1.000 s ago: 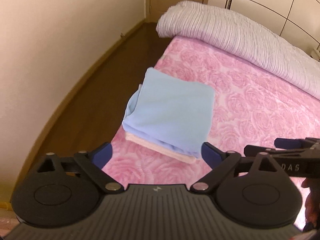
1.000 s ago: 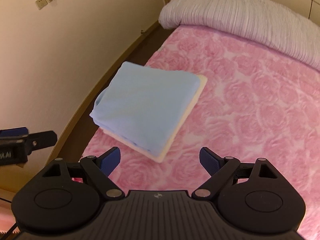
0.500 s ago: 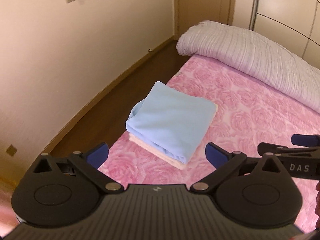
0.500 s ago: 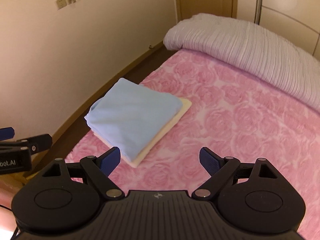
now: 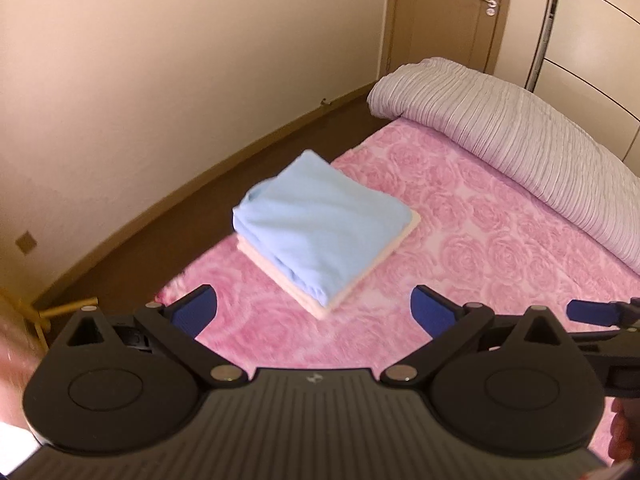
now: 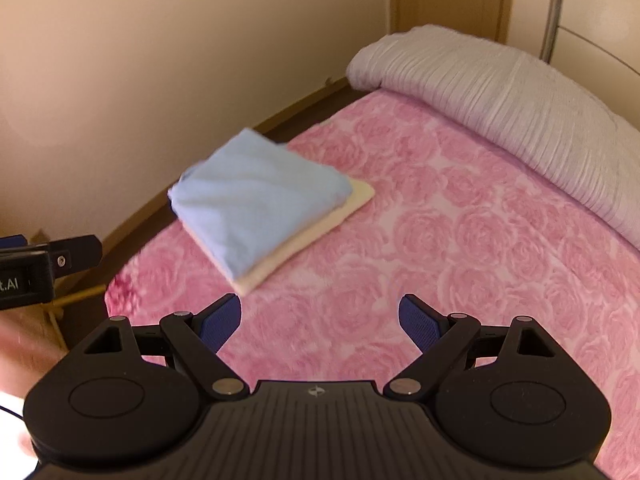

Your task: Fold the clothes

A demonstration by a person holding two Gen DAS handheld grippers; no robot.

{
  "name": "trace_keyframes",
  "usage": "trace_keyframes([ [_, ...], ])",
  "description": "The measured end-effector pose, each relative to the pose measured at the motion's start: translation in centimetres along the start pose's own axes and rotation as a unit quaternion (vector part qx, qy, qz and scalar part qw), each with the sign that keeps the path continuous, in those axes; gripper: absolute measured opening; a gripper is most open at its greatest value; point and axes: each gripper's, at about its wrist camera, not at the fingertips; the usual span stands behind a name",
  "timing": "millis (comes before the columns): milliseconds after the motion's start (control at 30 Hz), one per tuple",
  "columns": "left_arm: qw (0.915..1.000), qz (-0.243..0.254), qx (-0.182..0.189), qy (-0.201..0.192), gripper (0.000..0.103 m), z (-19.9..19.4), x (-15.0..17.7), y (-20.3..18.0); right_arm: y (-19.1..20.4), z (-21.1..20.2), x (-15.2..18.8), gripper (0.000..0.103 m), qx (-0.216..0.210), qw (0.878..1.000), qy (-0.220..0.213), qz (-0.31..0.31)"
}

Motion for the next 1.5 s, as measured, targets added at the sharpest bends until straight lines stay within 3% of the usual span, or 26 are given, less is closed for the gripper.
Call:
trace_keyframes([
  [267, 0.9986, -0.041, -0.025, 0.022, 0.102, 0.8, 1.9, -1.4, -2.1, 2.5, 0.0, 0.089, -0.020, 0.998, 0.049, -0.030],
  [667, 0.9946, -0.075, -0.051, 0.049, 0.102, 2.7, 2.4, -2.2, -3.2, 5.1, -1.8, 0.089, -0.035, 0.994, 0.079, -0.072],
  [1500, 0.9907, -0.072, -0.022, 0.113, 0.102, 10.1, 0.2, -0.5, -3.3, 10.8, -4.9, 0.089, -0.024, 0.990, 0.130, -0.041],
])
Point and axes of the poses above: each gripper's, at about its wrist camera, not at the fingertips, and z roughly the way its jaws point, y to its left, x to its underside, and after that the axes turned 2 degrees about y, right-handed
